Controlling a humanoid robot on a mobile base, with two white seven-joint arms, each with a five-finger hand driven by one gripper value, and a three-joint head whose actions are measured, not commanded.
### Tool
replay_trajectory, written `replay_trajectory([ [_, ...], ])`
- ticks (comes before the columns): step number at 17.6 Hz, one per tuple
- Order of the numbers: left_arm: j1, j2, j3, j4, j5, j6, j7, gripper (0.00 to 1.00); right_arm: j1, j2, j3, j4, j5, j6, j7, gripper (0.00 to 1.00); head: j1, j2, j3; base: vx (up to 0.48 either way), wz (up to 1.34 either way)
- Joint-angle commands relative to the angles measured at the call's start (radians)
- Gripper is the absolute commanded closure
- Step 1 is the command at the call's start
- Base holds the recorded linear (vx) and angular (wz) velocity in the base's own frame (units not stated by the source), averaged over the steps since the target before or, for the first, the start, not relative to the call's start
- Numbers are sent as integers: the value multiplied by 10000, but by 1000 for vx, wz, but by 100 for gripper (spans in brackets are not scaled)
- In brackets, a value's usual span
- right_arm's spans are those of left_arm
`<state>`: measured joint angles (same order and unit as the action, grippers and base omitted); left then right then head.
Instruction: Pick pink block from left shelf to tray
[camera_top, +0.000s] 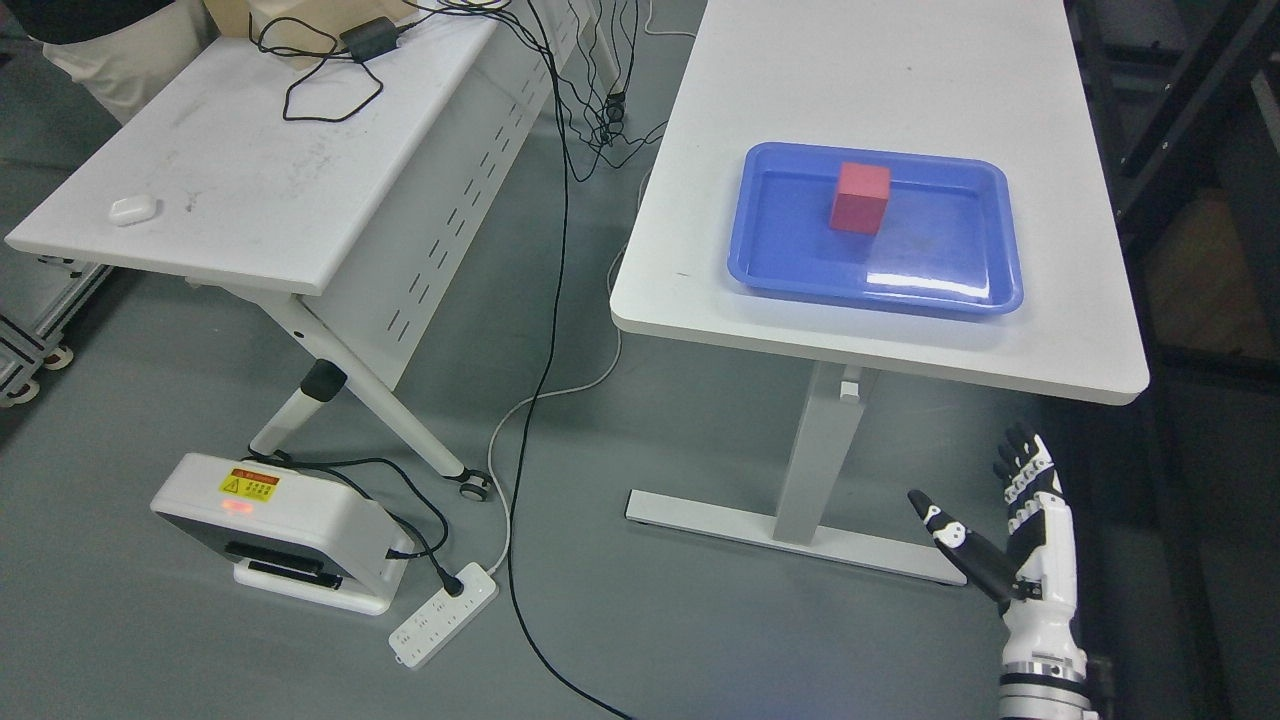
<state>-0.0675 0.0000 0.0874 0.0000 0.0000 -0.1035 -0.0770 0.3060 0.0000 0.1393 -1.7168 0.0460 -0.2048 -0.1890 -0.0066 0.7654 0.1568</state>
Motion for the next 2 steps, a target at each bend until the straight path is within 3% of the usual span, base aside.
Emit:
replay_trajectory([
  [1,0,175,0,-175,77,7,3,0,-54,-175,3,3,0,84,3,0,0,0,0,0,0],
  [2,0,175,0,-175,77,7,3,0,-54,-175,3,3,0,84,3,0,0,0,0,0,0],
])
